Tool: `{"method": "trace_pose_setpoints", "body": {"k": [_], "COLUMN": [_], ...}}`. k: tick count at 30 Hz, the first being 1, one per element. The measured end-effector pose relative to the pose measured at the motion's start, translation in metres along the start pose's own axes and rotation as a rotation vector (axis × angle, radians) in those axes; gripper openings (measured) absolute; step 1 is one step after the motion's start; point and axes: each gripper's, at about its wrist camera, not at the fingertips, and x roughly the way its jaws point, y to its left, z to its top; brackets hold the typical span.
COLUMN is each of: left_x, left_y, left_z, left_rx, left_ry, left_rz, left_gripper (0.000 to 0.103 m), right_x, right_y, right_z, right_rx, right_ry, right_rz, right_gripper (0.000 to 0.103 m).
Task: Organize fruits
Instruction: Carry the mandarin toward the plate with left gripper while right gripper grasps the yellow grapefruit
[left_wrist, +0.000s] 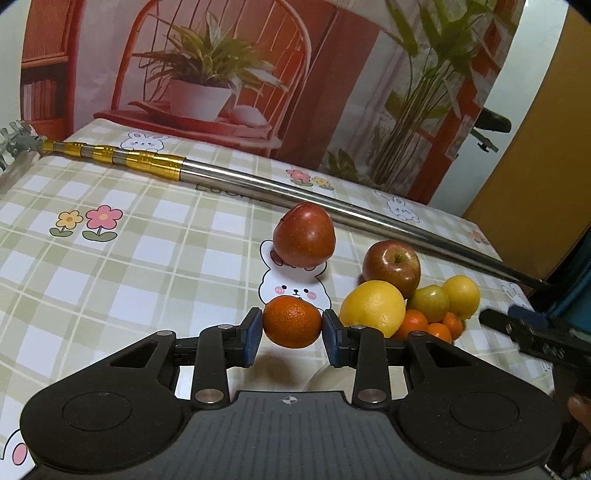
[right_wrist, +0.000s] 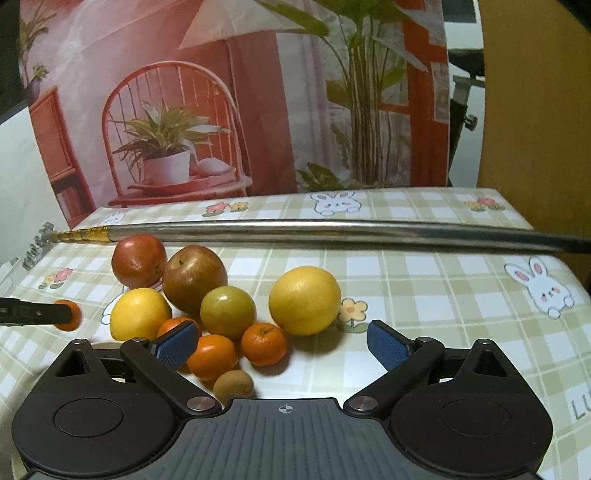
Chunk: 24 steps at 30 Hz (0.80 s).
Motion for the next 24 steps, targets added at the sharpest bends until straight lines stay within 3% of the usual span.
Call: {"method": "trace_pose_setpoints", "body": {"k": [4,9,17,19,24], "left_x": [-0.006,-0.007,-0.007,-0.008,-0.010], "left_y": [-0.001,0.001,-0.004,-0.005,-0.010], "left_z": [-0.002,-0.003,-0.005,-0.005,-0.008], "left_rx": [0.011,0.005,0.028,0.035,0.056], "left_ry": [-0.017,-0.024,-0.021,-0.019,-0.019], "left_rz": [-0.003,-0.011,-0.019,-0.024,-0.032], "left_gripper": [0.037,0.037,0.037,0.037,0.037], "right_x": [0.004,0.023,0.062,0.067,0.069], "right_y": [-0.004,-0.021,-0.036,-0.037,-0.040], "right_z": [0.004,0.010,0.003,0.000,-0.003], "right_rx": [-0.036,0.031,0.139,0.162,0.185], "right_ry": [-0.062,-0.081,-0.046,-0.041,-0.044], "right_rz": [-0.039,-0.034,0.045,0.066,0.082], "right_gripper": [0.083,0.069,0.064,0.055,0.055]}}
